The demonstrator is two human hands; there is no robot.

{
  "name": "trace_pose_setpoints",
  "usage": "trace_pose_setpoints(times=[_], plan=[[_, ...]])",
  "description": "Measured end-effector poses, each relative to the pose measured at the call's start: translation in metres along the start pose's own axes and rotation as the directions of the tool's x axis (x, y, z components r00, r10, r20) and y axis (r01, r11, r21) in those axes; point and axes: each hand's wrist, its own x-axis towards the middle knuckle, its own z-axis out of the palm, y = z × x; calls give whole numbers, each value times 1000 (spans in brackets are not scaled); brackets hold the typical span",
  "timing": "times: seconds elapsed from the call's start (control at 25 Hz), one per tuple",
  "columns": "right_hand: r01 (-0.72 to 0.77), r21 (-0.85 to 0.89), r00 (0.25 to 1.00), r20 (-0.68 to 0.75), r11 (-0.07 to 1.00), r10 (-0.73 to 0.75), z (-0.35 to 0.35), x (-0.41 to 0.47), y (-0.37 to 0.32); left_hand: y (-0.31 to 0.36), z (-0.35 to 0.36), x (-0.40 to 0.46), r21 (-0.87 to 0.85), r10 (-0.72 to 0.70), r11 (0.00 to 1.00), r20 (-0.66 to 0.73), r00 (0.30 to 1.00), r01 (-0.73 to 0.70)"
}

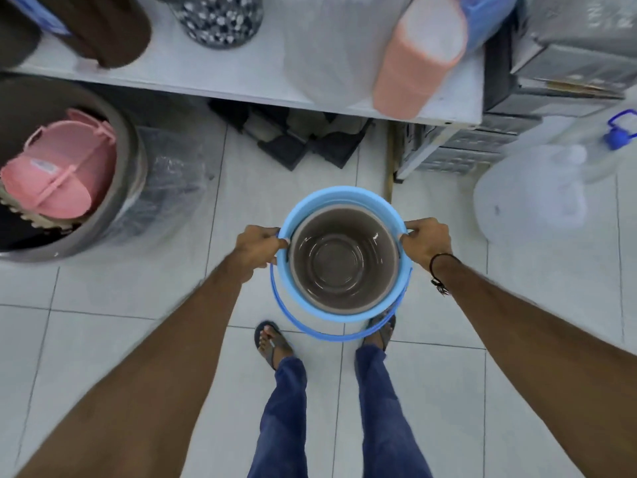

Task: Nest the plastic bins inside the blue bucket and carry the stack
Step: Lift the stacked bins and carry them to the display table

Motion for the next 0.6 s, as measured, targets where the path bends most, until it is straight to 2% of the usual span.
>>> trace_pose_setpoints(times=[0.16, 0.32, 0.4, 0.6], plan=[[-52, 14, 998, -28, 999, 53, 1, 56, 81, 18, 92, 36, 30, -16, 999, 19, 1000, 15], [-59, -25, 998, 1, 998, 59, 49, 107, 155, -6, 166, 94, 46, 8, 999, -10, 1000, -7], [-28, -43, 999, 30, 999, 30, 73, 122, 174, -26, 186, 116, 76, -34, 997, -4, 999, 34], [-105, -47, 986, 126, 993, 110, 130, 141, 207, -78, 226, 158, 229, -117, 966, -36, 992, 122]])
